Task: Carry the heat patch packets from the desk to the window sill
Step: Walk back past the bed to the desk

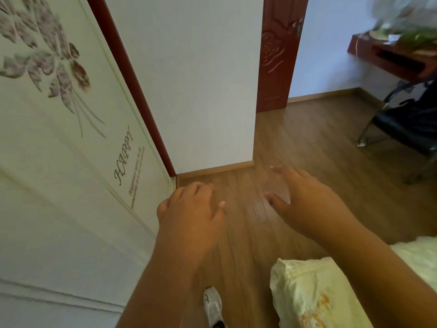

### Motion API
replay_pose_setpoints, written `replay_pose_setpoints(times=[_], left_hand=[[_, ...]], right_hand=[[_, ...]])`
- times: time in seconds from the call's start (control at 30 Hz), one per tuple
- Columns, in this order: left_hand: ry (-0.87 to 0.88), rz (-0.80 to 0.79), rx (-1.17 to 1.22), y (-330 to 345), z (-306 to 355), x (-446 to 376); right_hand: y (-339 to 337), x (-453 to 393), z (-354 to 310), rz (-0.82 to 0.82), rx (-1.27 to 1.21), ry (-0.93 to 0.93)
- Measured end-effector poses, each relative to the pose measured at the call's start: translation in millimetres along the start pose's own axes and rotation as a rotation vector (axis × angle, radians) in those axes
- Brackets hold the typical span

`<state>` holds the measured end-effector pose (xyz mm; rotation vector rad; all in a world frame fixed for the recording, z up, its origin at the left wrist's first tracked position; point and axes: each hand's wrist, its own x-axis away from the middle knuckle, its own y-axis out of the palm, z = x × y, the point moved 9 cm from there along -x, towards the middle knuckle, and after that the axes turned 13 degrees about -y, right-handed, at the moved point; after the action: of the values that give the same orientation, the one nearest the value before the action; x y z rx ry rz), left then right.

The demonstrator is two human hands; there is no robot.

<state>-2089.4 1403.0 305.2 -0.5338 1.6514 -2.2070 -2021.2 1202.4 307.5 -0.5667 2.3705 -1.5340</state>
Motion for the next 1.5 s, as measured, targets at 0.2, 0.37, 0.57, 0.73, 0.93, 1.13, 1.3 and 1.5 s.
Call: replay_pose_setpoints(times=[0.2, 0.37, 0.57, 0.73, 0.93, 1.13, 1.3, 1.5], left_hand=[[0.124, -0.032, -0.008, -9.1, 29.0, -106.3], [0.234, -0.027, -0.003, -24.3, 48.2, -182.8], [0.289, -0.085, -0.028, -21.2, 65.9, -255.8], [0.322, -0.118, -0.071, -12.7, 93.2, -304.0], [0.355, -0.099, -0.102, -2.1, 151.7, -360.0], [0.365, -0.055, -0.161, -3.0, 235.5, -425.1], [0.381, -0.033, -0.141, -1.1, 302.2, -466.9], [0.458, -0.073, -0.118, 17.2, 376.7, -505.3]], right_hand=[[-19.3, -78.1, 6.1, 0.063, 0.036, 0.131], [-32.9, -140.1, 7.1, 0.108, 0.034, 0.237], [-23.7, -185.0, 20.7, 0.088, 0.008, 0.330], [-33.6, -221.8, 48.5, 0.124, -0.003, 0.390], [-48.3, -283.7, 97.7, 0.137, -0.025, 0.384], [-84.0, -360.6, 167.1, 0.195, -0.078, 0.382], [-125.4, -408.9, 215.1, 0.231, -0.062, 0.353], [-160.2, -430.5, 275.4, 0.219, -0.031, 0.449]])
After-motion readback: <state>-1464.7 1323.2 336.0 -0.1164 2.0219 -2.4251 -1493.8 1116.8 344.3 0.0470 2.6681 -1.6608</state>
